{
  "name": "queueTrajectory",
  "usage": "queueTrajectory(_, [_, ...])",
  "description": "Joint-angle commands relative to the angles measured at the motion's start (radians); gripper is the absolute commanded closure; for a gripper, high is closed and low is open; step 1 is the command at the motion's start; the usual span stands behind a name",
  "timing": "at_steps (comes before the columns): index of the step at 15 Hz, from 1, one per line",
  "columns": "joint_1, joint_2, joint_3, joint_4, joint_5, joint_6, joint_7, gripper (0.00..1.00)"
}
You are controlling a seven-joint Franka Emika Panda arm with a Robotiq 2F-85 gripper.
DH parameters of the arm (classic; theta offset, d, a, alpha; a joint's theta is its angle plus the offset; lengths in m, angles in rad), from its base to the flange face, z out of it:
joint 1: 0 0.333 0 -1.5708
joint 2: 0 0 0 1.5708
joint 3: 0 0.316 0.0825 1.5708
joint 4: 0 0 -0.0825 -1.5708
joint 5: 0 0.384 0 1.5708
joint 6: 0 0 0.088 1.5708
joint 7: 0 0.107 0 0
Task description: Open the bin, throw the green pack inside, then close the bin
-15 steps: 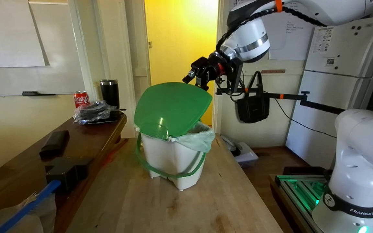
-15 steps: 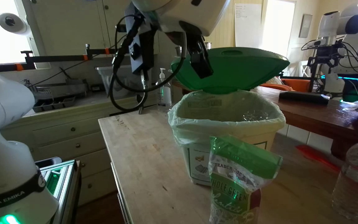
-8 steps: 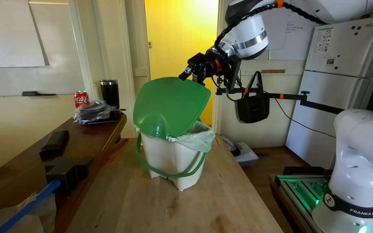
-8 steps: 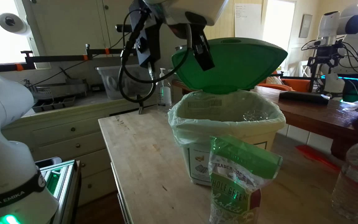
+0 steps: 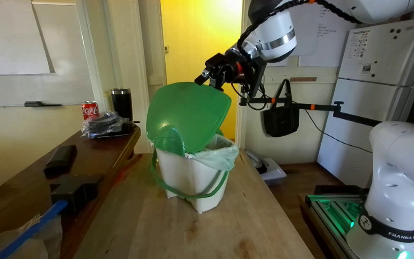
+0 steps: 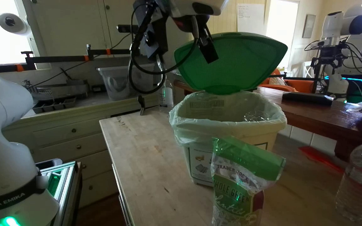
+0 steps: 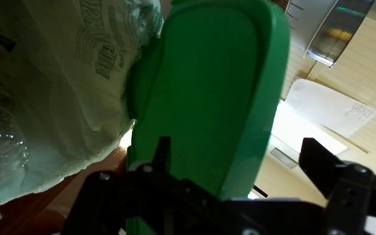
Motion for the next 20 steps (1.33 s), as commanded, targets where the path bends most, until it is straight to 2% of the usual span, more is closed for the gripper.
queueTrajectory(1, [0.019, 0.018, 0.006, 0.019, -0.011, 0.034, -0.022, 0.0])
queueTrajectory(10, [0.054, 0.042, 0.026, 0.038, -0.003, 0.086, -0.077, 0.0])
queueTrajectory(20, [0.07, 0.015, 0.034, 0.049, -0.005, 0.084, -0.099, 0.0])
